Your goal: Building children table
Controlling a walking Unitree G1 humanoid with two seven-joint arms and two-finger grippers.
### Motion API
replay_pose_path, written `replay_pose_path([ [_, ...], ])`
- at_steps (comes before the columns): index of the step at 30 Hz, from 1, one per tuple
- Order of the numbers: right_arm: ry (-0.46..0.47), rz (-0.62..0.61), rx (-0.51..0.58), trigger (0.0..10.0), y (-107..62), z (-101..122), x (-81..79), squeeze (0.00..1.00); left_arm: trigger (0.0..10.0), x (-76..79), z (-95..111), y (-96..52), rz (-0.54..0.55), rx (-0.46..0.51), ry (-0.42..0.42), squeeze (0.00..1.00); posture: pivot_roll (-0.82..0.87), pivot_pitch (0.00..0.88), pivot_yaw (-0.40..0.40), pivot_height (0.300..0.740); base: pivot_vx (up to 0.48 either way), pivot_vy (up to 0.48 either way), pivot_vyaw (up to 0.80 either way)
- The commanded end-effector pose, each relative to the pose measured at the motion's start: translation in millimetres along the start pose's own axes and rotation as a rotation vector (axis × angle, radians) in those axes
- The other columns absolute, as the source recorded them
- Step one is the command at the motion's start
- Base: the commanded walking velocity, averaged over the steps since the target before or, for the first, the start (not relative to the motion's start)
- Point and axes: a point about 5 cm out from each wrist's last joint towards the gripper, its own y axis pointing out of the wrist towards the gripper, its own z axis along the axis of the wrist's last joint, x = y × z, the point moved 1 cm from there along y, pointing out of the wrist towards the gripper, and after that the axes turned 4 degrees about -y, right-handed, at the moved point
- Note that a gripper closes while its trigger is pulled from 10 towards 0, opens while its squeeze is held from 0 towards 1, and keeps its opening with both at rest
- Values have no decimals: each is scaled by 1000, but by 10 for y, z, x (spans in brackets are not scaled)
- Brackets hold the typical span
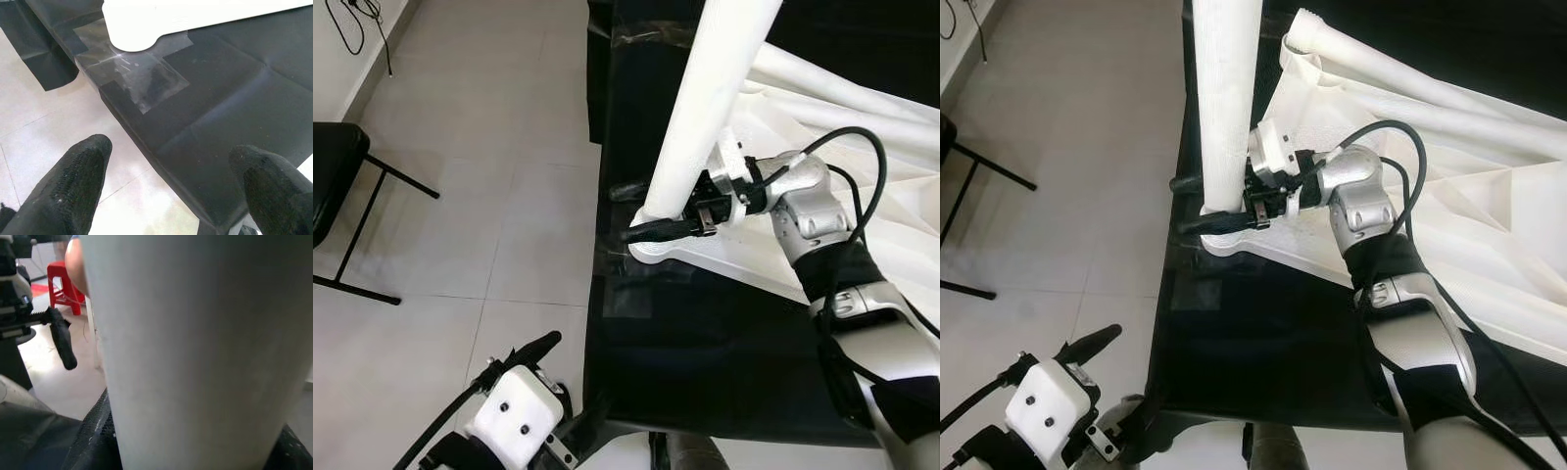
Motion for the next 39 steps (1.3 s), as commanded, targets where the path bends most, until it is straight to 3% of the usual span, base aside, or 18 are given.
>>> replay_pose_path([
  [1,112,104,-82,10000,88,-292,-230,0,10000,16,-65,-21,-19,-37,6,0,-7,400,-72,740,0,0,0],
  [14,81,183,-188,10000,105,-307,-261,0,10000,-5,-65,0,-12,-32,12,0,-11,401,-75,740,0,0,0],
  [19,116,180,-210,10000,95,-282,-202,0,10000,-6,-60,13,-11,-28,13,0,-15,400,-77,740,0,0,0],
  [25,233,-8,-120,10000,126,-276,6,0,10000,0,-55,17,-9,-25,12,0,-17,401,-83,740,0,0,0],
  [31,243,-89,-114,10000,117,-302,48,0,10000,1,-55,14,-7,-25,12,0,-18,402,-84,740,0,0,0],
  [39,252,-348,-63,10000,49,-337,53,0,10000,6,-69,7,-11,-27,9,0,-33,399,-88,740,0,0,0],
])
